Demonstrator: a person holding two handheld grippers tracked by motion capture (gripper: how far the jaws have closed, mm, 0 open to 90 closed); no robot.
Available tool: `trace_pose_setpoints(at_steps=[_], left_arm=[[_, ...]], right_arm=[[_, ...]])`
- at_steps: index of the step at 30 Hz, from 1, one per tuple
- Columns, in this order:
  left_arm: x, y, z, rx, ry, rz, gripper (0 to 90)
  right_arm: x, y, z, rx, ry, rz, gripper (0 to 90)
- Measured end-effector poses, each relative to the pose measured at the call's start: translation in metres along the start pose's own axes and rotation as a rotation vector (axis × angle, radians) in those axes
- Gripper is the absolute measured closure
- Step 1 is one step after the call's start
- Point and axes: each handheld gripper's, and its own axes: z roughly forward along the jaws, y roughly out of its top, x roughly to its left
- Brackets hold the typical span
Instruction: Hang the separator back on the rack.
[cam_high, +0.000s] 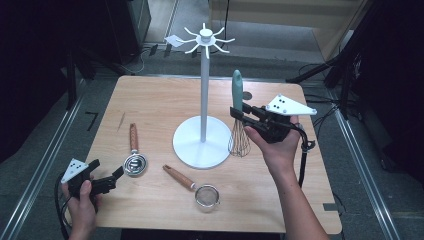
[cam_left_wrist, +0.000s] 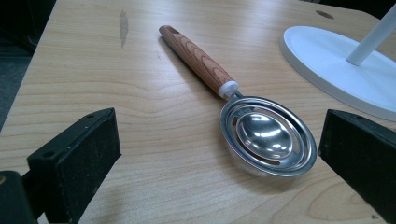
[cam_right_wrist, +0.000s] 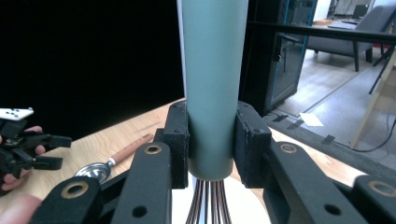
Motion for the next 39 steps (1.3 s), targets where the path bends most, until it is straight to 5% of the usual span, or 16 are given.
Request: trace_pose_setpoints(at_steps=[16, 39], left_arm=[[0.0, 0.0, 0.0, -0.004, -0.003, -0.003, 0.0], [0.001, 0.0, 0.0, 0.003, -0.001, -0.004, 0.0]], right_arm=[[0.009, 0.022, 0.002, -0.057, 0.017, -0.019, 71.3], [0.008, 0.047, 0.013, -0.092, 0.092, 0.021, 71.3]])
